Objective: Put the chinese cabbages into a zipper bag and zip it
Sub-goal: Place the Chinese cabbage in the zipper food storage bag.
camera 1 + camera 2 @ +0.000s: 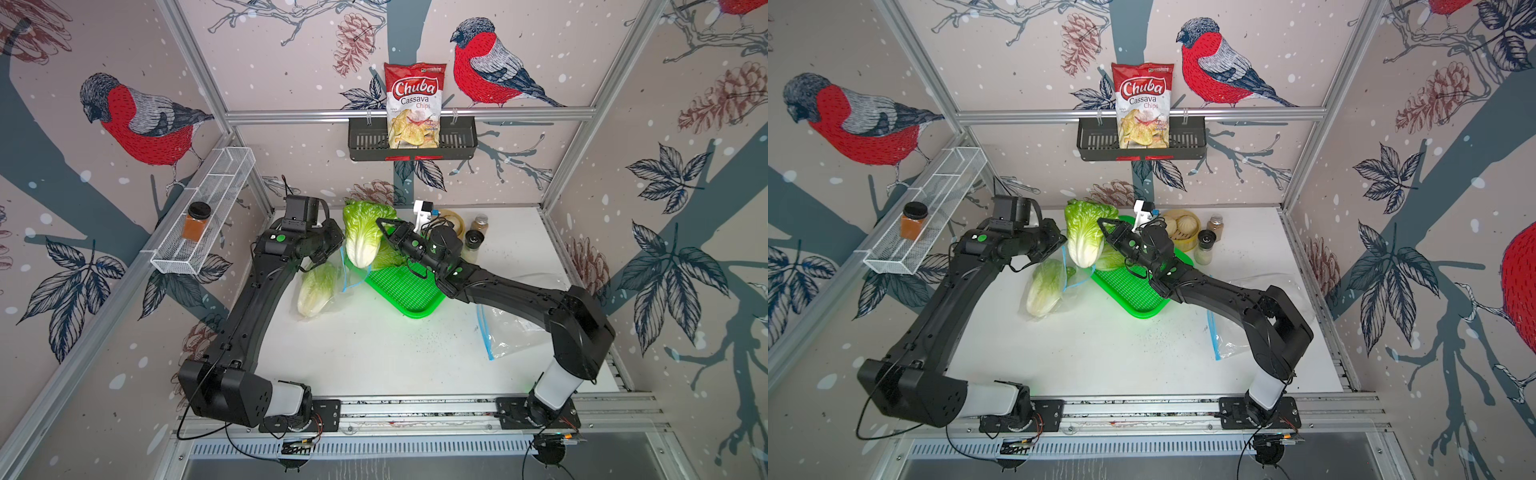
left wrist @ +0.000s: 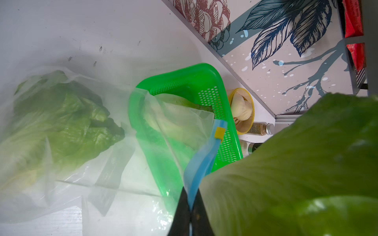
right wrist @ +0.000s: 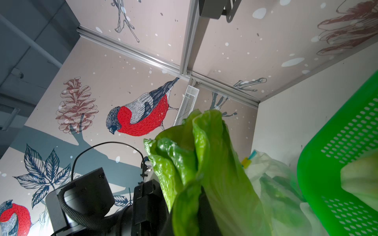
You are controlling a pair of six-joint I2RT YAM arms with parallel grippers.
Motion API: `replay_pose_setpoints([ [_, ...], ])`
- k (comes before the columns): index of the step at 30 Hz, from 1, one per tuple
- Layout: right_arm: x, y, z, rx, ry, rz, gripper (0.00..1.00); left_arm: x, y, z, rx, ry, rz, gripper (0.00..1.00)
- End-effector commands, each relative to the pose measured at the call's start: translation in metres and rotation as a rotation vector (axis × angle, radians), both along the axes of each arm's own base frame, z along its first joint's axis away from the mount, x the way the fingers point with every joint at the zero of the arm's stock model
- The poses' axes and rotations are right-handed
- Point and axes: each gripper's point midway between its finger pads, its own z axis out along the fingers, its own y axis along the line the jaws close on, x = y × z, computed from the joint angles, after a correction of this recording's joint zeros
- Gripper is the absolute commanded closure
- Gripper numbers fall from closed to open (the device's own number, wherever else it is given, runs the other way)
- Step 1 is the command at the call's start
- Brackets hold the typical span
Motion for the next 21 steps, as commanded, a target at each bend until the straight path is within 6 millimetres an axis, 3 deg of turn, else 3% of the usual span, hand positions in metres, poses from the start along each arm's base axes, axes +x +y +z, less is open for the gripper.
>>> replay_pose_setpoints([
  [1, 0.006, -0.021, 0.01, 0.005, -0.038, -0.128, 0.9, 0.002, 0.007, 0.008, 0.009, -0.035, 0.024, 1.0],
  [3, 0.005, -0.027, 0.009, -0.047, -0.048, -0.184, 0.9, 0.001, 0.01, 0.008, 0.008, -0.033, 0.031, 1.0],
  [11, -0.016, 0.007, 0.03, -0.031, -0.133, -0.093, 0.9, -0.003, 0.016, 0.017, -0.04, -0.044, 0.048, 1.0],
  [14, -0.022, 0.022, 0.025, -0.01, -0.123, -0.054, 0.9, -0.004, 0.018, 0.018, -0.063, -0.041, 0.063, 1.0],
  [21, -0.026, 0.029, 0.021, 0.03, -0.121, -0.087, 0.9, -0.009, 0.022, 0.013, -0.089, -0.023, 0.097, 1.0],
])
